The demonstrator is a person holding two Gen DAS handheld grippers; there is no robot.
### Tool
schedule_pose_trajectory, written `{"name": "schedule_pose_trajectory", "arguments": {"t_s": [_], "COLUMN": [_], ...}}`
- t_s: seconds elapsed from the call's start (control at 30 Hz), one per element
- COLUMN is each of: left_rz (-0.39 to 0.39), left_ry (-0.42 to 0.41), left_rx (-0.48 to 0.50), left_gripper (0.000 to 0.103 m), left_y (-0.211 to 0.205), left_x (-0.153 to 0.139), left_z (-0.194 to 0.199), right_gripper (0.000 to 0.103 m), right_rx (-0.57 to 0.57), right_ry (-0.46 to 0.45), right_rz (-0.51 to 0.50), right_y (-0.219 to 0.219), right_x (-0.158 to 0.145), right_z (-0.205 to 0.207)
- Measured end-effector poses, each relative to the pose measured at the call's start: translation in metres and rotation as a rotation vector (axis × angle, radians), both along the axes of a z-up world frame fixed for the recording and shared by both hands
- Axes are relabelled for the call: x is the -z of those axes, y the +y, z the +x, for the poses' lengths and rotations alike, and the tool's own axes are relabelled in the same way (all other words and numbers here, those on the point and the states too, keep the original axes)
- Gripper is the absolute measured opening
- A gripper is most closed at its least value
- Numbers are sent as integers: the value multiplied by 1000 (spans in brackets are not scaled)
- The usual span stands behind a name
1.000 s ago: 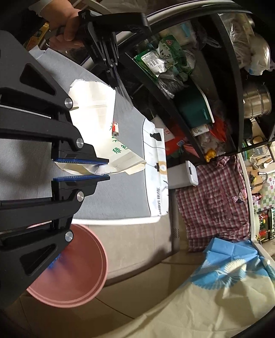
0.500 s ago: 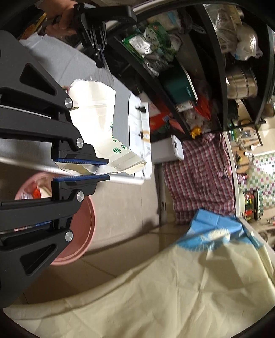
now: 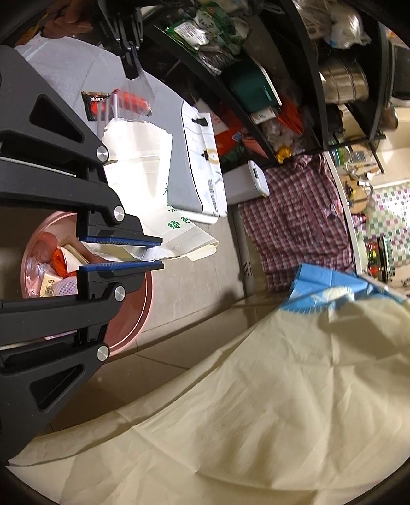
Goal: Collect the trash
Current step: 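Carry the straw wrapper and paper bag in both tools over the pink bin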
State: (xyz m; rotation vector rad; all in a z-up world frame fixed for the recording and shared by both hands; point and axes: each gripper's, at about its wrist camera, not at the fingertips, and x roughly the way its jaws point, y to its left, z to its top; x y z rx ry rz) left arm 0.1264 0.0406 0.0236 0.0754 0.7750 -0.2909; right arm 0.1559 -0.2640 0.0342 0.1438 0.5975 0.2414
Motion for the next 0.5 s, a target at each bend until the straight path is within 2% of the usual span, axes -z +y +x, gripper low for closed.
{"name": "schedule_pose_trajectory", "arguments": {"t_s": [0.5], "left_rz": [-20], "left_ry": [14], "left_rx": [33], "left_gripper": [1], "left_y": [-69], "left_x": [-6], "left_z": [45], "right_gripper": [10], "right_rx": [132], "right_ry": [41], "right_rz": [-30], "right_y": [-30], "right_x": [16], "right_z": [13]}}
